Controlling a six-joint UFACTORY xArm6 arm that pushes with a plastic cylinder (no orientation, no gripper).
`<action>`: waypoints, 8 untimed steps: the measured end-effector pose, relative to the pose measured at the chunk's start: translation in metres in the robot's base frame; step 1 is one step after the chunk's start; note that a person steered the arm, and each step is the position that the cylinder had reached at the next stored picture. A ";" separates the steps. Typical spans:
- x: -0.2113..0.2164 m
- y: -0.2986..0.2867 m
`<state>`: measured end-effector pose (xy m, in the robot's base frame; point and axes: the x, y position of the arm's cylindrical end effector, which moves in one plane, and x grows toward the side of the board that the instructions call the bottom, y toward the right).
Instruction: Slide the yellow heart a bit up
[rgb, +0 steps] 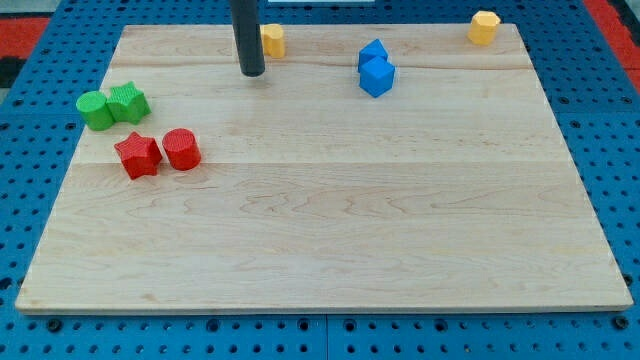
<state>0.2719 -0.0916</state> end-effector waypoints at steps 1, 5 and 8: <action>-0.013 0.012; -0.075 -0.042; -0.055 -0.068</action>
<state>0.2166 -0.1600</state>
